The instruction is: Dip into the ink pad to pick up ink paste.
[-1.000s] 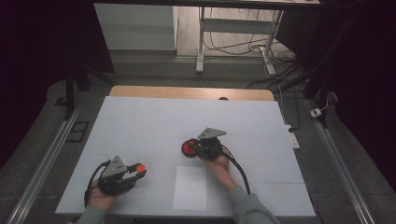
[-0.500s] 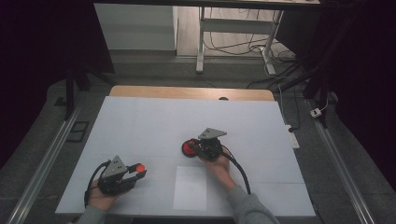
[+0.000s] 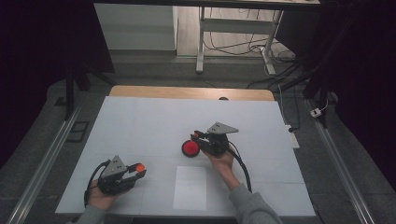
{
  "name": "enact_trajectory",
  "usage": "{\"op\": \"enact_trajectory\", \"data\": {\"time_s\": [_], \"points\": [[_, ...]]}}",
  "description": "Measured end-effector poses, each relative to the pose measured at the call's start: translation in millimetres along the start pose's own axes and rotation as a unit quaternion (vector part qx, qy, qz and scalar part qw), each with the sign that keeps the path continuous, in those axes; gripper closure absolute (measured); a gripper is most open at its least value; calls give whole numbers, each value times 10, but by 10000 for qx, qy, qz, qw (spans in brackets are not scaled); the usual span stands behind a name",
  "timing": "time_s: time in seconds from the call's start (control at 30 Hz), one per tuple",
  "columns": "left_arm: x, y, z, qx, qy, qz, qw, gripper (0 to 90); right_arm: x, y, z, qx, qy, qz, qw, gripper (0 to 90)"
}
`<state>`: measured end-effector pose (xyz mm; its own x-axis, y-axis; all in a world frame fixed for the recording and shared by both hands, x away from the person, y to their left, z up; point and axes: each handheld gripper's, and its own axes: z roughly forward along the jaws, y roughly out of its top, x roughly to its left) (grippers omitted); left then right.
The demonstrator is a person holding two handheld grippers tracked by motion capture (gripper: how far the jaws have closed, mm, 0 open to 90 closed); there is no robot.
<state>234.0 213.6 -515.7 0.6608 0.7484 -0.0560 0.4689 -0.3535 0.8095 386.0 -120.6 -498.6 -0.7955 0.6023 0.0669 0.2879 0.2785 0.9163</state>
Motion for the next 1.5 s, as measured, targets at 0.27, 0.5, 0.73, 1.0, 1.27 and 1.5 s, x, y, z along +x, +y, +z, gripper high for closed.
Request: {"op": "enact_trajectory", "data": {"time_s": [0.27,0.5,0.73,1.0,1.27,1.5], "points": [[-5,1,-2,1,3,13,10000,645,42,-42,56,347,20,-146,9993,723],[2,-3,0,0,-1,9,10000,646,50,-92,134,557,-3,-192,9983,723],[0,-5,8,20,-1,26,10000,645,72,-139,207,703,24,-266,9972,723],[-3,-5,8,20,-1,28,10000,645,57,-215,265,810,2,-305,9962,724],[-19,-5,13,36,16,40,10000,645,93,-227,265,783,-108,-369,9962,726],[-21,-7,11,41,21,41,10000,645,91,-250,260,701,-108,-346,9969,727]]}}
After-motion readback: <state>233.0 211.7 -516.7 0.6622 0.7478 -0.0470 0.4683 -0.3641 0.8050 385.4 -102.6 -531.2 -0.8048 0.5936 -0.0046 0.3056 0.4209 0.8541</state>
